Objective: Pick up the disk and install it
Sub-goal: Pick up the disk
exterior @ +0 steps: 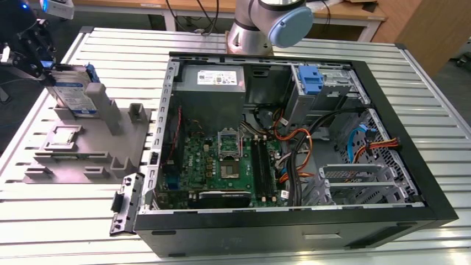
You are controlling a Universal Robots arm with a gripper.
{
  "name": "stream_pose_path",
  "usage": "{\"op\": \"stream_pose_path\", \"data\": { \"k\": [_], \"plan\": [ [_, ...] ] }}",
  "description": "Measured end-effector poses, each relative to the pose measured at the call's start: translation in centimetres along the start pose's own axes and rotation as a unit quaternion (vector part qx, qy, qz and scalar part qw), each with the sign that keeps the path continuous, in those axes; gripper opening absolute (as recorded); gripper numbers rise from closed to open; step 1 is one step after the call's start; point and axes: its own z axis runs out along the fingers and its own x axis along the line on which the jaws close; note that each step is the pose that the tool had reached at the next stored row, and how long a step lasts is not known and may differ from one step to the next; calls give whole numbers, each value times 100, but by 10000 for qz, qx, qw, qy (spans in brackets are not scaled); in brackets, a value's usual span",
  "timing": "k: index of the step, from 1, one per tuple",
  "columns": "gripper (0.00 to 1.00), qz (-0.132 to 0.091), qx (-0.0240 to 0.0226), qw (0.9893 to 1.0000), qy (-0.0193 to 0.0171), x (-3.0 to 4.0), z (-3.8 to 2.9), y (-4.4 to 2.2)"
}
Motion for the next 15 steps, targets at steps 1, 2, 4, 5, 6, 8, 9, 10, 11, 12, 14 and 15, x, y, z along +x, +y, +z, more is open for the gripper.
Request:
{"op": "stream_pose_path", "data": {
  "k": [1, 2, 4, 5, 6, 8, 9, 10, 11, 12, 14, 15],
  "plan": [
    [38, 0, 0, 10000, -1, 0, 0, 0],
    [38, 1, 0, 10000, -1, 0, 0, 0],
    [45, 1, 0, 10000, 0, 0, 0, 0],
    [45, 1, 0, 10000, 0, 0, 0, 0],
    [45, 1, 0, 10000, 0, 0, 0, 0],
    [45, 2, 0, 10000, 0, 0, 0, 0],
    [45, 2, 0, 10000, 0, 0, 0, 0],
    [45, 2, 0, 10000, 0, 0, 0, 0],
    [45, 2, 0, 10000, 0, 0, 0, 0],
    [43, 3, 0, 10000, 1, 0, 0, 0],
    [37, 3, 0, 10000, 0, 0, 0, 0],
    [37, 3, 0, 10000, 0, 0, 0, 0]
  ]
}}
